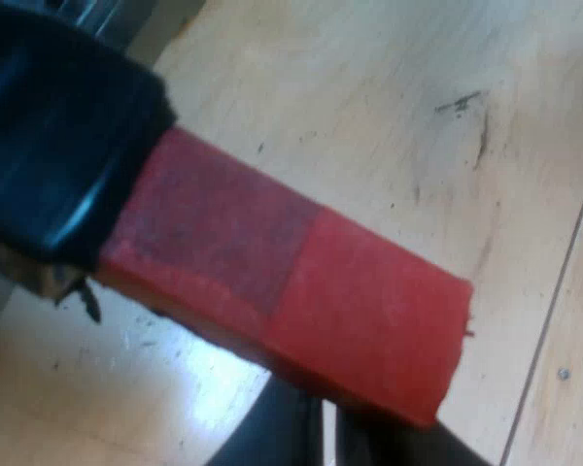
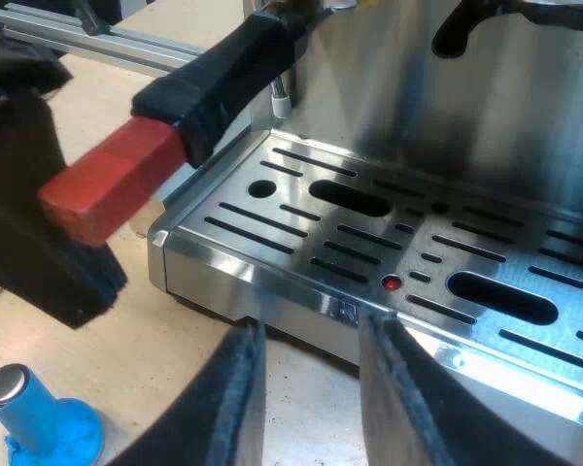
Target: Put the handle in the coffee machine
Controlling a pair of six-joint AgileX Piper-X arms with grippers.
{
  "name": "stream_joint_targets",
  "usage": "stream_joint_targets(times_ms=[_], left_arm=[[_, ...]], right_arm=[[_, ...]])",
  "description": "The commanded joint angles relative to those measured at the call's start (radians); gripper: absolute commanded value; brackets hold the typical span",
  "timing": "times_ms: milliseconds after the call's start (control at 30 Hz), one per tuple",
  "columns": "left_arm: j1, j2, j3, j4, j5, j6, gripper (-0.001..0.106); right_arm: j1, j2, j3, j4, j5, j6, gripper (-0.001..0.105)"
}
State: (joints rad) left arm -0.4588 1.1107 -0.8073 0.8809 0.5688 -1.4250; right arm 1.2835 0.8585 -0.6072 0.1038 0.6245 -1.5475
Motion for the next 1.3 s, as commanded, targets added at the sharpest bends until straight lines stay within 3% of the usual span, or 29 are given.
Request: stream_joint_targets(times_ms=[33, 167, 233, 533, 700, 1000, 1133, 1267, 1300], left_arm=[[-0.010, 0.007, -0.052, -0.362, -0.130, -0.059, 0.000], [-0.026, 0.007, -0.052, -0.362, -0.137, -0.059, 0.000], [-0.016, 0.007, -0.052, -0.362, -0.177, -0.053, 0.000], [0.096, -0.024, -0.052, -0.220, -0.224, -0.003, 0.000], [0.226, -0.108, -0.052, -0.137, -0.239, 0.079, 0.000], [0.238, -0.276, -0.052, -0.019, -0.244, 0.092, 0.000], [0.238, -0.364, -0.052, 0.040, -0.243, 0.088, 0.000], [0.238, -0.425, -0.052, 0.087, -0.243, 0.063, 0.018], [0.238, -0.443, -0.052, 0.103, -0.243, 0.062, 0.030]], right_arm=[[0.001, -0.010, -0.010, -0.003, 0.002, 0.004, 0.028], [0.001, -0.010, -0.010, -0.003, 0.002, 0.004, 0.028], [0.001, -0.010, -0.010, -0.003, 0.002, 0.004, 0.028], [0.001, -0.010, -0.010, -0.003, 0.002, 0.004, 0.028], [-0.004, -0.010, -0.010, -0.003, -0.009, 0.004, 0.028], [-0.004, -0.010, -0.010, -0.003, -0.066, 0.004, 0.028], [-0.004, -0.010, -0.051, 0.051, -0.110, 0.004, 0.029], [-0.004, -0.010, -0.097, 0.149, -0.113, 0.002, 0.034], [-0.004, -0.010, -0.116, 0.188, -0.113, 0.002, 0.037]])
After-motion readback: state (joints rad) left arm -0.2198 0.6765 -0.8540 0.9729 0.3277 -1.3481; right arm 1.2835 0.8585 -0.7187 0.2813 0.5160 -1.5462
